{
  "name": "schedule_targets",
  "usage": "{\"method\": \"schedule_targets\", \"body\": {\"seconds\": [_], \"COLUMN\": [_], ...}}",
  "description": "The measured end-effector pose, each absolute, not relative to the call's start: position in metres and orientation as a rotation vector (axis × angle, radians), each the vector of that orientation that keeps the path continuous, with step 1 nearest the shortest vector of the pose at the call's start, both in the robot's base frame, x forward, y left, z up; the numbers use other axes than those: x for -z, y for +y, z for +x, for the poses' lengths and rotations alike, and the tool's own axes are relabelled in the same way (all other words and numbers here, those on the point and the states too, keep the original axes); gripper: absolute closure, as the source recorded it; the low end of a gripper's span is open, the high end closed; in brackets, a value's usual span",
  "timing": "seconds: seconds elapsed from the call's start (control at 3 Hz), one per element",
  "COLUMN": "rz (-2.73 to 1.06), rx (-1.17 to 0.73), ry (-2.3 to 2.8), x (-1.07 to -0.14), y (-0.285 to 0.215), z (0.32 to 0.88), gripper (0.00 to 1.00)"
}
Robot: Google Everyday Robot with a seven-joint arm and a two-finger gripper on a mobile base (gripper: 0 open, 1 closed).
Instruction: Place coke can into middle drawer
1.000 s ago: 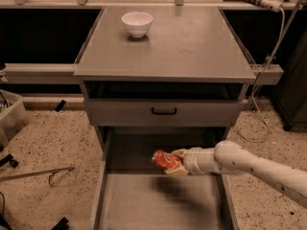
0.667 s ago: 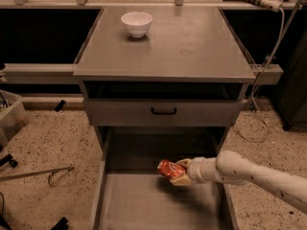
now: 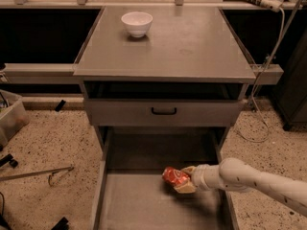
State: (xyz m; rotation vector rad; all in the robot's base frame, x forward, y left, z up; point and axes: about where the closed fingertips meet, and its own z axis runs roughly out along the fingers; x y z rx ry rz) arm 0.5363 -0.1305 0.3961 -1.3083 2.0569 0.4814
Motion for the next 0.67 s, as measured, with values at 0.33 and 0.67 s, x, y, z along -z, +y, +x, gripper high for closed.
{"method": "schedule_targets", "body": {"seconds": [0.33, 0.67], "rz": [-1.341, -1.357], "rx": [-0.497, -0.510], "ry": [2.073, 2.098], "x": [-0.3731, -0.3644], "y": [-0.1144, -0.1059], "z": [0.5423, 0.5445], "gripper": [1.00, 1.00]}}
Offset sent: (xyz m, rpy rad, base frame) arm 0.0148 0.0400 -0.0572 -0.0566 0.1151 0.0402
